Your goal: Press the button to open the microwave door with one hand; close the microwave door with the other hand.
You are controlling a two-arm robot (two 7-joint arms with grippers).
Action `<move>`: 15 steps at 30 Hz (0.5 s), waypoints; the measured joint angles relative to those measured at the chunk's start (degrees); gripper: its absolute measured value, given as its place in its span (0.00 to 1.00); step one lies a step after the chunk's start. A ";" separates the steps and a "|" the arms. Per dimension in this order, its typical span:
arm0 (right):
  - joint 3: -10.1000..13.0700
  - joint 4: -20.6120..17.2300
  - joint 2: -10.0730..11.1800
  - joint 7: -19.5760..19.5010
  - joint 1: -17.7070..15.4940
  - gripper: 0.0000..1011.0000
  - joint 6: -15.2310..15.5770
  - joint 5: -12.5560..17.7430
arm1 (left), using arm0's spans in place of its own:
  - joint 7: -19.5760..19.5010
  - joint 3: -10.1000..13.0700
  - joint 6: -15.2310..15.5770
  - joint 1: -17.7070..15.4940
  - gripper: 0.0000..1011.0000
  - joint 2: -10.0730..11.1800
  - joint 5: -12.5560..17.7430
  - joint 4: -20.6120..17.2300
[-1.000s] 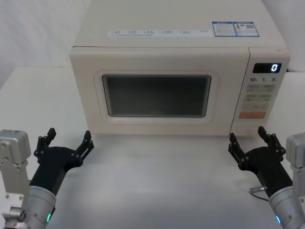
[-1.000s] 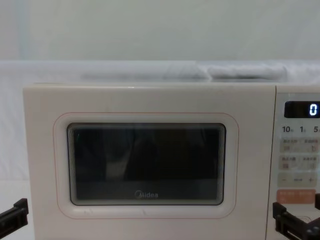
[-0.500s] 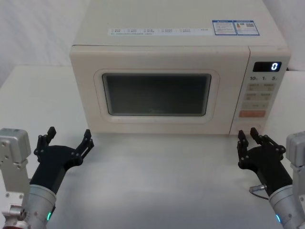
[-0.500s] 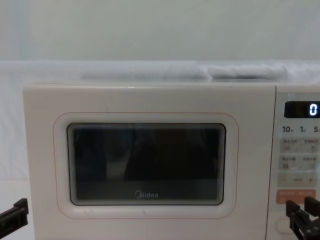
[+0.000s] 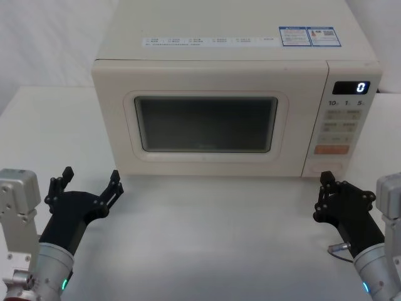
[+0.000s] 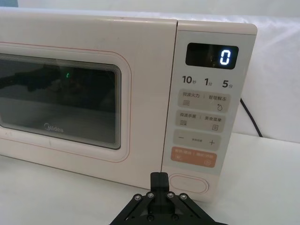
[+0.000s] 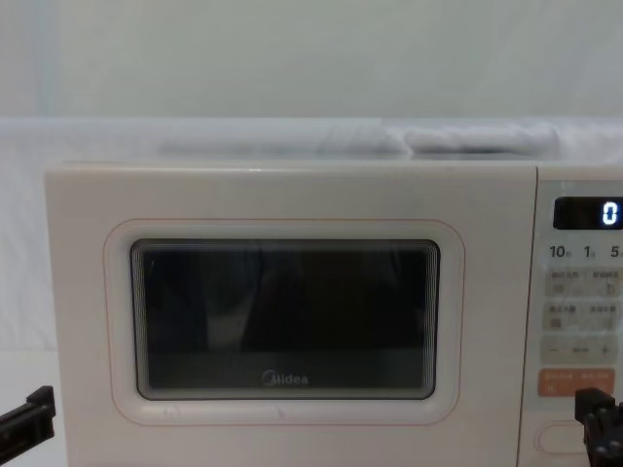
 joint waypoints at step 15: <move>1.66 0.43 -1.16 2.06 0.01 0.00 0.80 0.56 | 0.00 0.00 0.00 0.00 0.99 0.00 0.00 0.00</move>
